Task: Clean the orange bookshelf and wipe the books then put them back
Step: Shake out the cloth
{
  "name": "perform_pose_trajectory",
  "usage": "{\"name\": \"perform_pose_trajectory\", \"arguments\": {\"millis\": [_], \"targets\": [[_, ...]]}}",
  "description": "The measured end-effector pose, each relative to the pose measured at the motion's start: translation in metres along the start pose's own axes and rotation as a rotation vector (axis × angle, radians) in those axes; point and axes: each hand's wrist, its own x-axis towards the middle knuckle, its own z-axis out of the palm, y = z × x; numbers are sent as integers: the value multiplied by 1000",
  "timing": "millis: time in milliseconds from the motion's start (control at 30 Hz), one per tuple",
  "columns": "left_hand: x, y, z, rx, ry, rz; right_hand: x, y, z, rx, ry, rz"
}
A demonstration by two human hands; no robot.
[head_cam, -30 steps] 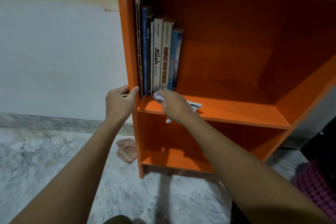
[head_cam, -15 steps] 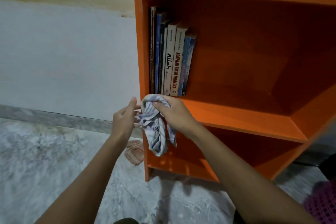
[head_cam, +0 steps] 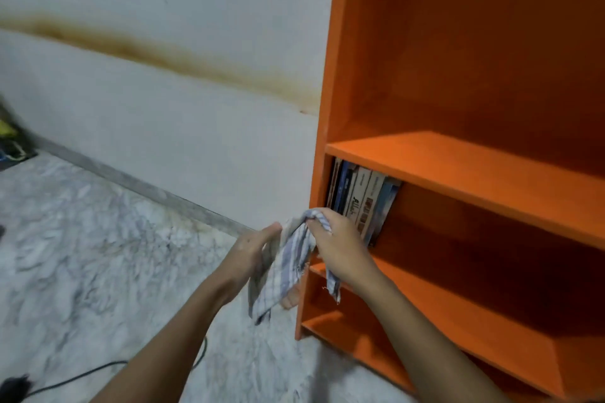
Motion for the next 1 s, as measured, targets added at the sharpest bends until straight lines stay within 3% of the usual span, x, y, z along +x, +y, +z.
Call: {"name": "perform_pose_trajectory", "arguments": {"millis": [200, 267, 400, 533, 667, 733, 867, 1000], "targets": [[-60, 141, -58, 249, -33, 39, -9, -162, -41, 24, -20, -29], [-78, 182, -79, 332, 31, 53, -16, -217, -56, 5, -87, -17], [-115, 251, -116, 433, 175, 97, -27, -313, -88, -258, -201, -74], [-138, 304, -139, 419, 202, 187, -25, -369, -104, -630, -268, -124], [-152, 338, -154, 356, 243, 183, -10, -406, -108, -744, -157, -289], [-157, 353, -156, 321, 293, 189, -6, -427, -109, -691, -81, -383], [-157, 381, -158, 196, 357, 258, 8, -467, -107, -465, -92, -486], [-143, 407, -172, 167, 397, 328, 32, -486, -109, -443, -217, -369]]}}
